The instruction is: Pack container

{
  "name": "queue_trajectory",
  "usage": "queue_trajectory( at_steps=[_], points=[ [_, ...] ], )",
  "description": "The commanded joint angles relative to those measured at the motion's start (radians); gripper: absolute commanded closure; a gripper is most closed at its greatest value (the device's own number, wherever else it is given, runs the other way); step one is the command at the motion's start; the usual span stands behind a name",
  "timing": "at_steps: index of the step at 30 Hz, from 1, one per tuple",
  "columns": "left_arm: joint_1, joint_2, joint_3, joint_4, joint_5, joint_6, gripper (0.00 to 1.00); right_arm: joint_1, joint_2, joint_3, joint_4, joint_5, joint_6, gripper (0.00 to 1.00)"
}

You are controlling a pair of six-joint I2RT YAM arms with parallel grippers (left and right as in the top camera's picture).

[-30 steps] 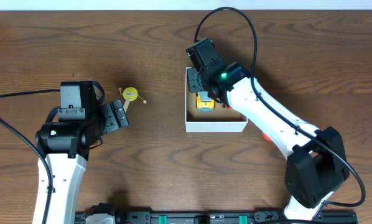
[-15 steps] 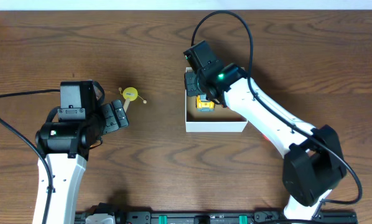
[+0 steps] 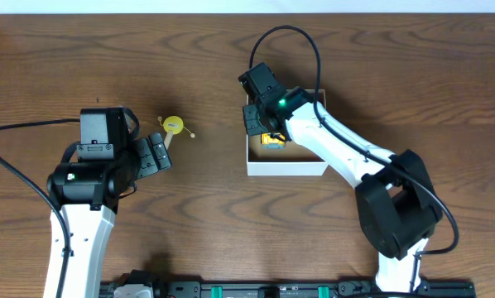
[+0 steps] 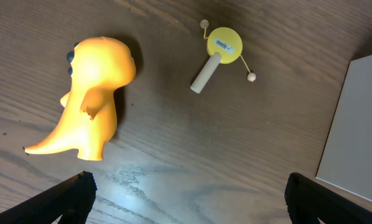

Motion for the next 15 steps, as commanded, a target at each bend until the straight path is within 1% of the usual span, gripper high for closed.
queue_trajectory(
  at_steps=[1,4,7,12,15],
  points=[
    [0.003,0.000,0.019,-0.006,-0.006,0.002,0.02,0.010,0.024,0.010,0.005,0.000,0.002,0.99],
    [0.003,0.000,0.019,-0.006,-0.006,0.002,0.02,0.010,0.034,0.010,0.007,0.003,0.005,0.99],
    [0.003,0.000,0.019,-0.006,-0.006,0.002,0.02,0.007,0.036,0.010,0.008,0.058,0.038,0.99],
    [0.003,0.000,0.019,-0.006,-0.006,0.002,0.02,0.006,0.036,0.010,0.015,0.127,0.039,0.98],
    [0.003,0.000,0.019,-0.006,-0.006,0.002,0.02,0.006,0.036,0.010,0.015,0.136,0.039,0.97]
  ],
)
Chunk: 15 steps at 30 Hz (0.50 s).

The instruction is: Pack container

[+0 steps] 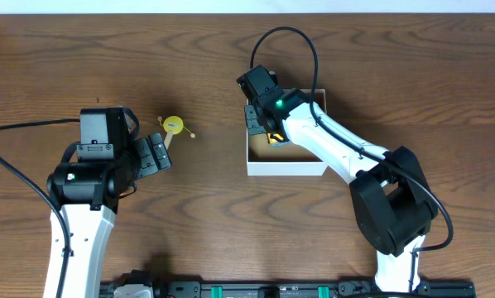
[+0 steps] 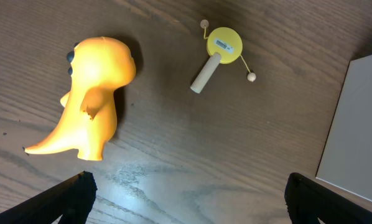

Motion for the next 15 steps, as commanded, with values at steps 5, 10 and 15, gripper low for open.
queue_trajectory(
  at_steps=[5,10,15],
  points=[
    [0.003,0.000,0.019,-0.006,-0.006,0.002,0.02,0.005,0.016,0.010,0.005,0.040,0.000,0.94],
    [0.003,0.000,0.019,-0.006,-0.006,0.002,0.02,0.005,0.042,0.010,0.001,-0.005,-0.031,0.94],
    [0.003,0.000,0.019,-0.007,-0.006,0.002,0.02,0.005,0.089,0.010,0.015,-0.004,-0.030,0.92]
  ],
)
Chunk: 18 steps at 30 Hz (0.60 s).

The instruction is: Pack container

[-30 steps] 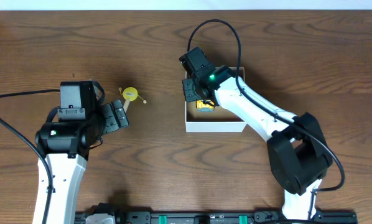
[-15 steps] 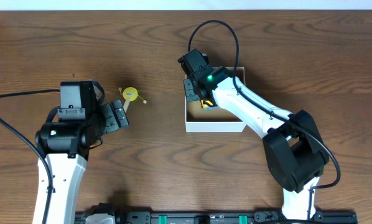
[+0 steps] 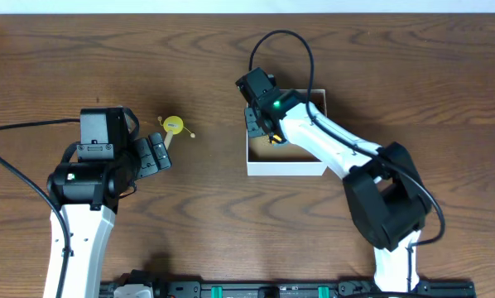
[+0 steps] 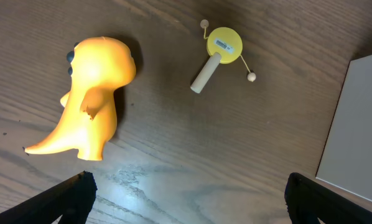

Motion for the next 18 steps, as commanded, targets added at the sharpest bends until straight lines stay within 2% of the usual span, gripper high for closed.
queue_trajectory(
  at_steps=[1,7,10,18],
  points=[
    [0.003,0.000,0.019,-0.007,-0.005,0.002,0.02,0.005,0.048,0.010,0.014,0.004,-0.013,0.92],
    [0.003,0.000,0.019,-0.008,-0.005,0.002,0.02,0.005,0.064,0.010,0.073,0.049,-0.010,0.91],
    [0.003,0.000,0.019,-0.008,-0.005,0.002,0.02,0.005,0.064,0.010,0.100,0.080,-0.009,0.87],
    [0.003,0.000,0.019,-0.008,-0.005,0.002,0.02,0.005,0.064,0.010,0.107,0.084,-0.003,0.84]
  ],
)
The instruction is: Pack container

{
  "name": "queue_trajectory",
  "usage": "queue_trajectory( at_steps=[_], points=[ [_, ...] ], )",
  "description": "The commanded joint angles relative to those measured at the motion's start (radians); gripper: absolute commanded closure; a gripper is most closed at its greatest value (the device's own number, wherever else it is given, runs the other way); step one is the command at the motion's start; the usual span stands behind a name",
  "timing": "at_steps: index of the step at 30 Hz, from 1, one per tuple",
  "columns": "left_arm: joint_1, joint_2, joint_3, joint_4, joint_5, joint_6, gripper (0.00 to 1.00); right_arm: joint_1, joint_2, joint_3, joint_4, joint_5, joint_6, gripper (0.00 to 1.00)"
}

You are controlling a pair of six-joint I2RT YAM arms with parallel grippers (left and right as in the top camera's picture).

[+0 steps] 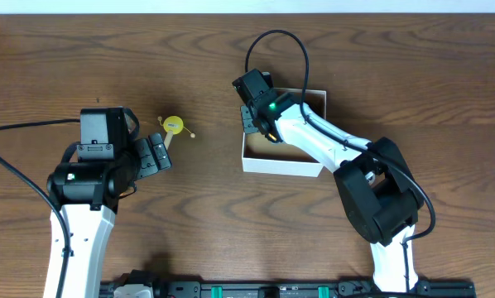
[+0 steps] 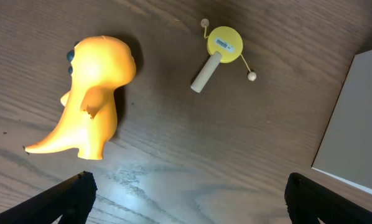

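Note:
The white box (image 1: 282,167) lies right of centre, slightly skewed; its edge shows at the right of the left wrist view (image 2: 360,118). My right gripper (image 1: 250,117) is at the box's left wall near the back corner, and the arm hides how its jaws stand. An orange dinosaur (image 2: 93,99) lies on the wood beside a yellow pellet drum with a wooden handle (image 2: 218,53), which also shows from above (image 1: 174,126). My left gripper (image 2: 186,199) hovers open in front of both, holding nothing. From above, the left arm hides the dinosaur.
Dark wooden table (image 1: 206,232) all round. The right arm (image 1: 330,145) stretches across the box's inside, hiding most of its floor. A black rail (image 1: 272,290) runs along the front edge.
The box has shifted a little to the left and turned slightly, with my right gripper at its left wall. The small orange-yellow item inside no longer shows. The left arm has not moved.
My right gripper was inside the box's left part, over a small orange-yellow item on its floor. At each later moment it stood closer to the back left corner. Now the box itself sits further left and skewed. The left gripper stayed open over the dinosaur and drum.

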Motion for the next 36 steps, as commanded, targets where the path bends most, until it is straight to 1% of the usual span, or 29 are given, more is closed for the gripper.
queue_trajectory(
  at_steps=[1,8,11,13,15,17,20,23,28,32,36],
  points=[
    [0.003,0.000,0.019,-0.006,-0.005,0.002,0.02,0.003,0.026,0.009,-0.006,0.046,0.001,0.84],
    [0.003,0.000,0.019,-0.006,-0.005,0.002,0.02,0.003,0.026,0.009,0.050,0.047,-0.003,0.76],
    [0.003,0.000,0.019,-0.006,-0.005,0.002,0.02,0.003,0.026,0.010,0.082,0.046,-0.003,0.77],
    [0.003,0.000,0.019,-0.006,-0.005,0.002,0.02,0.004,0.025,0.011,0.082,0.047,-0.002,0.83],
    [0.003,0.000,0.019,-0.006,-0.005,0.002,0.02,0.005,0.025,0.011,0.071,0.047,0.010,0.85],
    [0.003,0.000,0.019,-0.006,-0.005,0.002,0.02,0.006,0.025,0.011,0.063,0.022,0.008,0.81],
    [0.003,0.000,0.019,-0.006,-0.005,0.002,0.02,0.010,0.025,0.011,0.060,-0.037,-0.041,0.76],
    [0.003,0.000,0.019,-0.006,-0.005,0.002,0.02,0.017,0.024,0.011,0.035,-0.057,-0.051,0.76],
    [0.003,0.000,0.019,-0.006,-0.005,0.002,0.02,0.025,0.006,0.012,0.011,-0.060,-0.079,0.71],
    [0.003,0.000,0.019,-0.006,-0.005,0.002,0.02,0.029,-0.041,0.012,0.017,-0.058,-0.122,0.71],
    [0.003,0.000,0.019,-0.006,-0.005,0.002,0.02,0.029,-0.091,0.012,0.019,-0.059,-0.123,0.70]
  ],
)
